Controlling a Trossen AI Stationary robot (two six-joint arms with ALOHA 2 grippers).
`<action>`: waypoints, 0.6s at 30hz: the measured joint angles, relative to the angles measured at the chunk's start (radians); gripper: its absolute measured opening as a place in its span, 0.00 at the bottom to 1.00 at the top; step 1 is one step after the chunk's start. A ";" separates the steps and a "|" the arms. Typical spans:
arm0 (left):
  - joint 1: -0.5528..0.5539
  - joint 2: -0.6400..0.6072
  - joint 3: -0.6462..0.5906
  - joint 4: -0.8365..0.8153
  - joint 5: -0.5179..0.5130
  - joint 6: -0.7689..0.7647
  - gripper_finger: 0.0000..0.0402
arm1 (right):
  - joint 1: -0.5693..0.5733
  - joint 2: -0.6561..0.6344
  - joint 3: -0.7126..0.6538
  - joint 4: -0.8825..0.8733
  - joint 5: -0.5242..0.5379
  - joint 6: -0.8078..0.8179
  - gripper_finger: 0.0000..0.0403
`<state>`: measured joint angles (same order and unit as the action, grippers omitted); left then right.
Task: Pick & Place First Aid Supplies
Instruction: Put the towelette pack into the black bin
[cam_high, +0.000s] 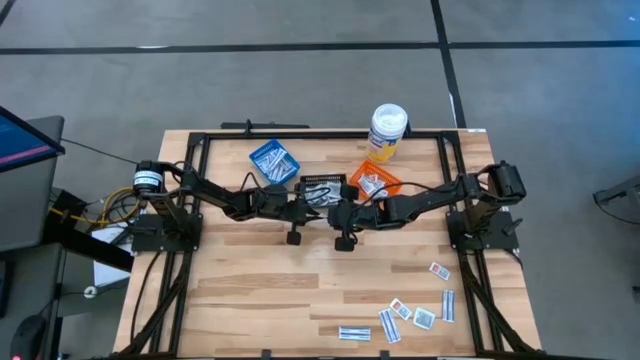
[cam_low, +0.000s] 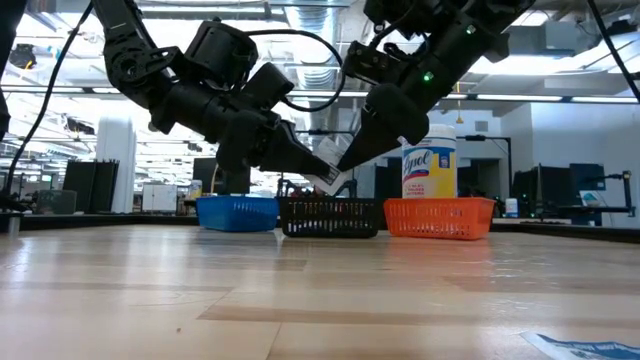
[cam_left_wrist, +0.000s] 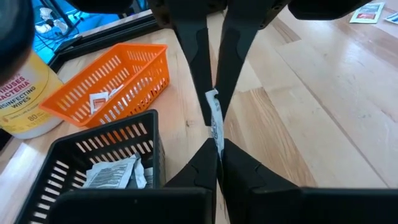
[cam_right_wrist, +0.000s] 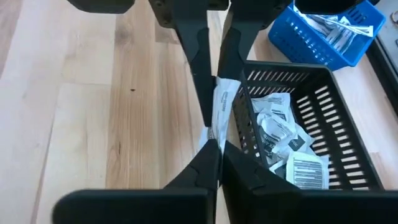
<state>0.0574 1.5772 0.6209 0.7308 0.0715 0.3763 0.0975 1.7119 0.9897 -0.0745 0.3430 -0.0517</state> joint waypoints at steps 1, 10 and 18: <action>0.000 0.000 0.000 0.001 0.000 0.000 0.02 | 0.000 0.000 0.000 0.002 0.001 0.000 0.03; 0.000 0.000 0.000 0.003 0.000 0.000 0.02 | 0.000 0.000 0.000 0.073 0.025 0.000 0.22; 0.000 0.000 0.000 0.004 -0.002 0.000 0.03 | -0.004 0.000 0.000 0.076 0.022 0.000 0.06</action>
<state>0.0578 1.5772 0.6210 0.7353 0.0700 0.3763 0.0935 1.7123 0.9901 0.0017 0.3650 -0.0521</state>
